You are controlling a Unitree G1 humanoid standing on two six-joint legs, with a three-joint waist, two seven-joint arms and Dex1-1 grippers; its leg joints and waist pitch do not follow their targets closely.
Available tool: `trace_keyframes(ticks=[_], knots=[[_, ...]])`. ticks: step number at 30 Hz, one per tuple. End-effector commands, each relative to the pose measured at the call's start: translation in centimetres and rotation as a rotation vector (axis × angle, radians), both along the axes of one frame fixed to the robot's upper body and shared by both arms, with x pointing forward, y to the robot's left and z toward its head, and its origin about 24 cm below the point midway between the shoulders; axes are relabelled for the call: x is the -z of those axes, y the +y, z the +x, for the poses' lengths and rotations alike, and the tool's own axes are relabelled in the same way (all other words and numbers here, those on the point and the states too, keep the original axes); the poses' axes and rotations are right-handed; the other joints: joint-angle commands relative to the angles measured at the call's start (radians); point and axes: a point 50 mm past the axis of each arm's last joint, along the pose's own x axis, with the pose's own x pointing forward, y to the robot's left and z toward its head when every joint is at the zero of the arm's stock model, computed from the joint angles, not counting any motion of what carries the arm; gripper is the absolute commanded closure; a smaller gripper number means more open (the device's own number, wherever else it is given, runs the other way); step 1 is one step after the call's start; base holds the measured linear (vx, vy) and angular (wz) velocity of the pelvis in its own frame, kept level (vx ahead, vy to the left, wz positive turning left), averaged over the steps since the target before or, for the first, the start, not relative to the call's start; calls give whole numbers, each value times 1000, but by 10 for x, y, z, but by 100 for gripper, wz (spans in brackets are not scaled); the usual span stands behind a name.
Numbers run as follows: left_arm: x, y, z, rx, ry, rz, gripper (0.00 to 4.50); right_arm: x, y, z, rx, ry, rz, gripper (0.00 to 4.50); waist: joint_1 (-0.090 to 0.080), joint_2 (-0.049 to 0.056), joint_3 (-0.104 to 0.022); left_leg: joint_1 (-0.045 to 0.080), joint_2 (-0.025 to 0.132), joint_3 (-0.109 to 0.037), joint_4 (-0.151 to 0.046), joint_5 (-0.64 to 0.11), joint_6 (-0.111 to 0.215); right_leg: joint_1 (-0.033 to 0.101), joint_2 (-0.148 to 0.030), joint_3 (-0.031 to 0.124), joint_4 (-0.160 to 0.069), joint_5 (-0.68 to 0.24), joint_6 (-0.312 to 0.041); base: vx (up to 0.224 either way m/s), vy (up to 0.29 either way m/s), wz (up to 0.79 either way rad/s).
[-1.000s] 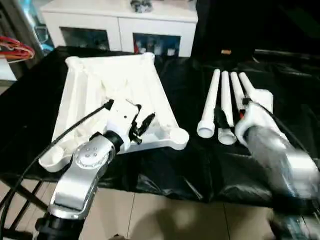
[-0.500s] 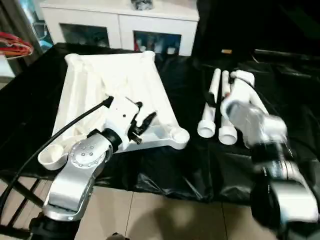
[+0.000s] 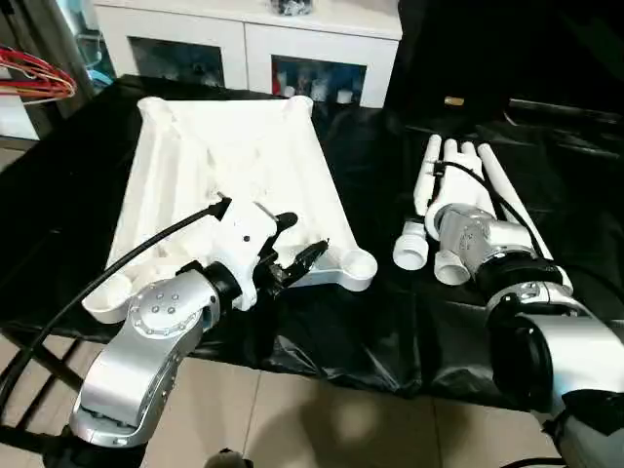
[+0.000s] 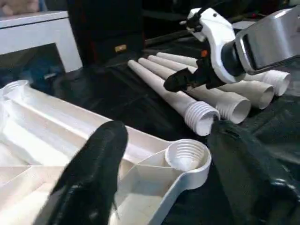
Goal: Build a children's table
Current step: Pick table leg
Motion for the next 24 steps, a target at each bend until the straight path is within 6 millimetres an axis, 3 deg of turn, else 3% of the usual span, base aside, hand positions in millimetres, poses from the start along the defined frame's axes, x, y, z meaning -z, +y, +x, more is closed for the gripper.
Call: trace_keyframes(ticks=[1, 3, 7, 9, 11, 14, 15, 19, 21, 22, 23, 24], knots=[[-2, -2, -3, 22, -7, 22, 104, 1, -1, 0, -8, 21, 37, 0, -1, 6, -64, 19, 0, 11, -63, -195, -32, 35, -33, 1, -50, -76, -171, 0, 0, 0], [-3, -2, -3, 24, -8, 24, 78, 4, 1, -1, -15, 38, 69, 0, -2, 4, -63, 19, 0, 11, -63, -207, -28, 35, -33, 2, -51, -88, -172, 0, 0, 0], [-6, -2, -4, 35, -10, 19, 78, 8, -2, -3, -4, 48, 92, 0, 1, 3, -57, 16, 1, 12, -61, -190, -18, 29, -32, 4, -49, -74, -178, 0, 0, 0], [-9, -2, -5, 41, -15, 24, 78, 9, -2, -3, -14, 52, 77, 0, 0, 1, -45, 15, 1, 12, -64, -216, -19, 22, -32, 3, -53, -110, -175, 0, 0, 0], [-10, -2, -5, 42, -15, 23, 78, 9, -3, -3, -17, 55, 71, 0, -1, 2, -45, 16, 2, 11, -65, -240, -27, 22, -33, 3, -55, -145, -171, 0, 0, 0], [-14, -1, -7, 57, -10, 22, 78, 10, 0, -4, -28, 75, 76, 0, -4, -5, -27, 14, 0, 9, -71, -273, -32, 14, -32, 4, -59, -199, -159, 0, 0, 0], [-14, -1, -8, 62, -8, 21, 74, 11, 0, -4, -36, 84, 68, 19, -5, -4, -26, 16, 2, 8, -71, -275, -36, 13, -34, 4, -59, -204, -159, 0, 0, 0], [-17, -1, -8, 74, -8, 22, 73, 13, 4, -5, -61, 97, 63, 47, -7, -11, -9, 11, 1, 9, -73, -246, -32, 11, -33, 6, -57, -176, -160, 0, 0, 0], [-18, -1, -9, 79, -8, 21, 73, 13, 5, -5, -59, 95, 66, 63, -6, -12, -10, 11, 1, 10, -71, -225, -30, 13, -33, 6, -54, -151, -165, 0, 0, 0], [-21, -2, -9, 85, -11, 19, 73, 11, 5, -4, -54, 94, 77, 70, -5, -13, -12, 7, 0, 12, -65, -142, -16, 16, -30, 6, -41, -37, -181, 0, 0, 0], [-22, -2, -9, 88, -11, 18, 73, 10, 6, -4, -52, 93, 83, 89, -5, -13, -12, 7, 0, 12, -65, -142, -16, 16, -30, 6, -41, -37, -181, 0, 0, 0], [-24, -2, -9, 89, -13, 18, 73, 10, 6, -4, -54, 95, 82, 89, -4, -13, -11, 4, -1, 15, -61, -93, 7, 16, -24, 5, -34, 55, -201, 0, 0, 0]])
